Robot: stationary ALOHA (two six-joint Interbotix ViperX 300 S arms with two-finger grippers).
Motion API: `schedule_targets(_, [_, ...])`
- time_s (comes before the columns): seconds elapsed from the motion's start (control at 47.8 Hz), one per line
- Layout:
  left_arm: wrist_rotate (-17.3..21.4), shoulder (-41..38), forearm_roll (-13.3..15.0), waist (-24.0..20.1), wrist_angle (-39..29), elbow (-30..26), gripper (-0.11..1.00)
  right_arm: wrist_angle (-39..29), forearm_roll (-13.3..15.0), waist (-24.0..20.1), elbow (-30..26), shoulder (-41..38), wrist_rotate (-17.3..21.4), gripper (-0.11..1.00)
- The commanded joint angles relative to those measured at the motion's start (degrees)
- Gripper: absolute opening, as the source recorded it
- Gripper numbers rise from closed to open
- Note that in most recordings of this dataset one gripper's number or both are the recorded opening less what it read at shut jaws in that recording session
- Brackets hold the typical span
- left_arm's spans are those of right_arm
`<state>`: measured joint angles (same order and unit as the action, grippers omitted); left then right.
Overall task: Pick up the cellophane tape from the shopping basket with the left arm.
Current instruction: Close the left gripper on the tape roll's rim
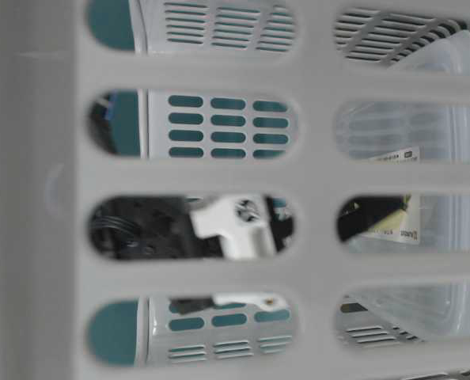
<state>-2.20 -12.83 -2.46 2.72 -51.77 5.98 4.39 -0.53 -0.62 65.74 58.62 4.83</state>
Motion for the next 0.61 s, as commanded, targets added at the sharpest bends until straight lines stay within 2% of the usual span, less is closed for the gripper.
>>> schedule_targets(0.0, [0.09, 0.35, -0.18, -0.09, 1.32, 0.26, 0.90, 0.26, -0.09, 0.00, -0.44, -0.26, 0.00, 0.76])
schedule_targets(0.23, [0.00, 0.44, -0.18, -0.18, 3.96, 0.88, 0.86, 0.26, -0.09, 0.00, -0.35, -0.26, 0.00, 0.76])
schedule_targets(0.314, [0.00, 0.53, -0.09, -0.18, 3.96, 0.88, 0.76, 0.26, -0.09, 0.00, -0.35, -0.26, 0.09, 0.76])
schedule_targets(0.44, [0.09, 0.97, -0.09, 0.26, 3.60, 0.62, 0.50, 0.26, -0.09, 0.00, -0.26, -0.26, 0.09, 0.76])
schedule_targets(0.586, [0.18, 3.16, -0.18, 0.26, 1.76, -0.62, 0.50, 0.35, -0.09, 0.00, -0.26, -0.26, 0.09, 0.76])
